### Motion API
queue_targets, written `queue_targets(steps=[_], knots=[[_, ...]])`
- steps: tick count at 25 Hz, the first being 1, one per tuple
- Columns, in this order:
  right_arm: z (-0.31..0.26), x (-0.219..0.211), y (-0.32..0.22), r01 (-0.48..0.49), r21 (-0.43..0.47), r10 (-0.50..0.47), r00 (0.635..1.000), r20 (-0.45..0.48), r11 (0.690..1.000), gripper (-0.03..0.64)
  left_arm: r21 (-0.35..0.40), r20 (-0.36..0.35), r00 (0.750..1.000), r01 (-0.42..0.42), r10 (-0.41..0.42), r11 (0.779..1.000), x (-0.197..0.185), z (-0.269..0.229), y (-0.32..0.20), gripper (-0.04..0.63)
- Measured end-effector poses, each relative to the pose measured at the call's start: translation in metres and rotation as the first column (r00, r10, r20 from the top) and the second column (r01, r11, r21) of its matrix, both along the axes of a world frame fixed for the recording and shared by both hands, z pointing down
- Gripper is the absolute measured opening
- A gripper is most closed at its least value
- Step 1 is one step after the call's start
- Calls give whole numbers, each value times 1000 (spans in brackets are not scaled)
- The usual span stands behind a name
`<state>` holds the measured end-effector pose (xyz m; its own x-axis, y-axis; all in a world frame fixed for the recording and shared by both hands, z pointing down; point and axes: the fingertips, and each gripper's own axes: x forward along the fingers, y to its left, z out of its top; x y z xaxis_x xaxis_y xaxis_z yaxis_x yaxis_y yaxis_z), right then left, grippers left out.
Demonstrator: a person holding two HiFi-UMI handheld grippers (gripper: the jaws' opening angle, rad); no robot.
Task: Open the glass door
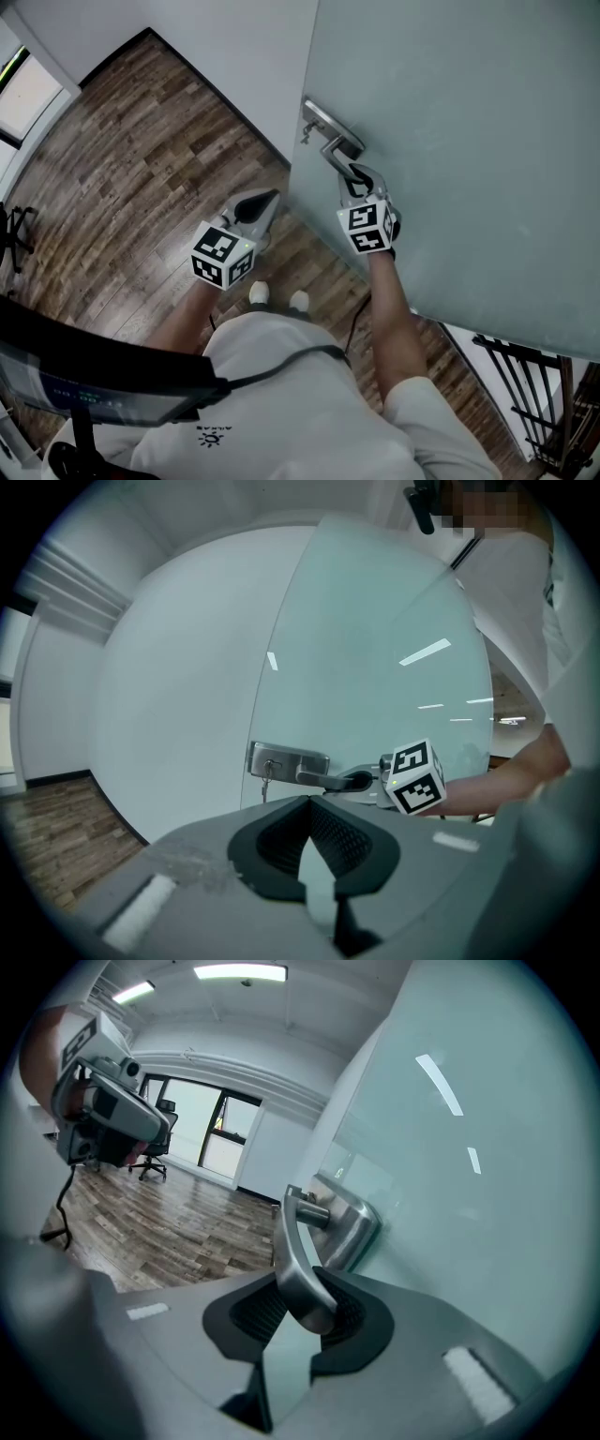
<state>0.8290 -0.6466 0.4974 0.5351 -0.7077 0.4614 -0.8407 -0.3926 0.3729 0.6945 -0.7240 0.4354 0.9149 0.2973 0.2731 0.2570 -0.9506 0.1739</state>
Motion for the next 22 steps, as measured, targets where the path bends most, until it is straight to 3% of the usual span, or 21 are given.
queue_targets(steps=[22], knots=[[13,28,-4,-45,-7,45,999,9,999,74,19,-8,1000,26,-26,999,-8,1,-19,5]])
